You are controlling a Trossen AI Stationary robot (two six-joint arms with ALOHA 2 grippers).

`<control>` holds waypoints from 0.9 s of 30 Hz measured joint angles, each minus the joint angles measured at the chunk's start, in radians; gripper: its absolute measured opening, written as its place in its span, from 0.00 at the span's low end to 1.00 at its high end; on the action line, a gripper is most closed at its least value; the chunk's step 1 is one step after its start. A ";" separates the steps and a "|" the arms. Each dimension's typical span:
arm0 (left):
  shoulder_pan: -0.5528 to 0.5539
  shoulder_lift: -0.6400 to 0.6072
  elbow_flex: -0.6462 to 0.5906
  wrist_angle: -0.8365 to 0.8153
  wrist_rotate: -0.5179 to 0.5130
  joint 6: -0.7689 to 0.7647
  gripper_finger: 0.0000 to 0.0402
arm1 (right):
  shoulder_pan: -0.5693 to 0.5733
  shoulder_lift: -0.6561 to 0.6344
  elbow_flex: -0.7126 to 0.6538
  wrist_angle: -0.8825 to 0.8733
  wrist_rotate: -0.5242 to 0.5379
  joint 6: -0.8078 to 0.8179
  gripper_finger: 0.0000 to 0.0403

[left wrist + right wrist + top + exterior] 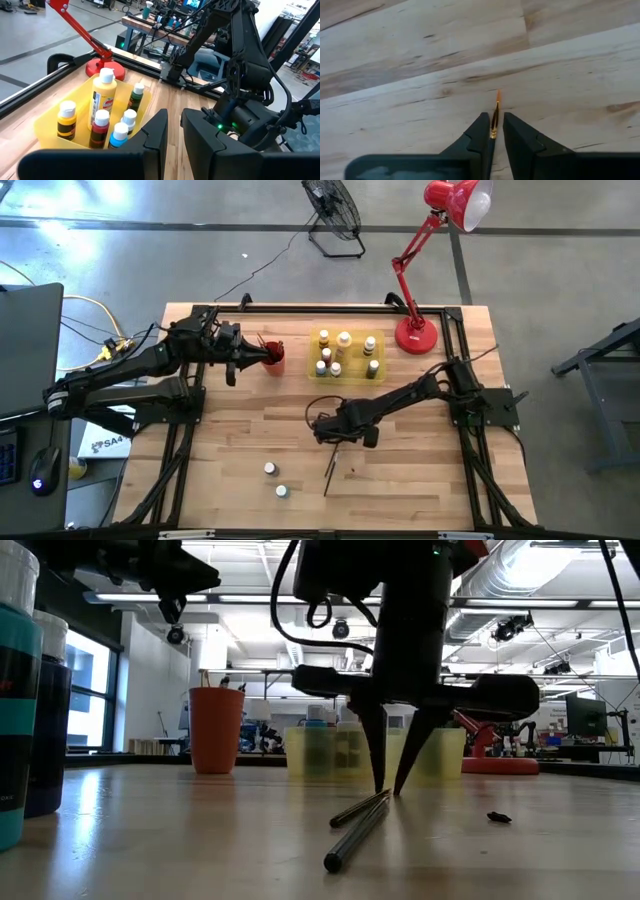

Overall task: Pick & Place Paint Supplies
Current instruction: Put the orange paintbrush into the orange cup

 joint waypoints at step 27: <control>0.000 0.000 0.000 -0.016 0.001 0.000 0.14 | -0.010 -0.099 -0.009 0.088 0.234 -0.135 0.01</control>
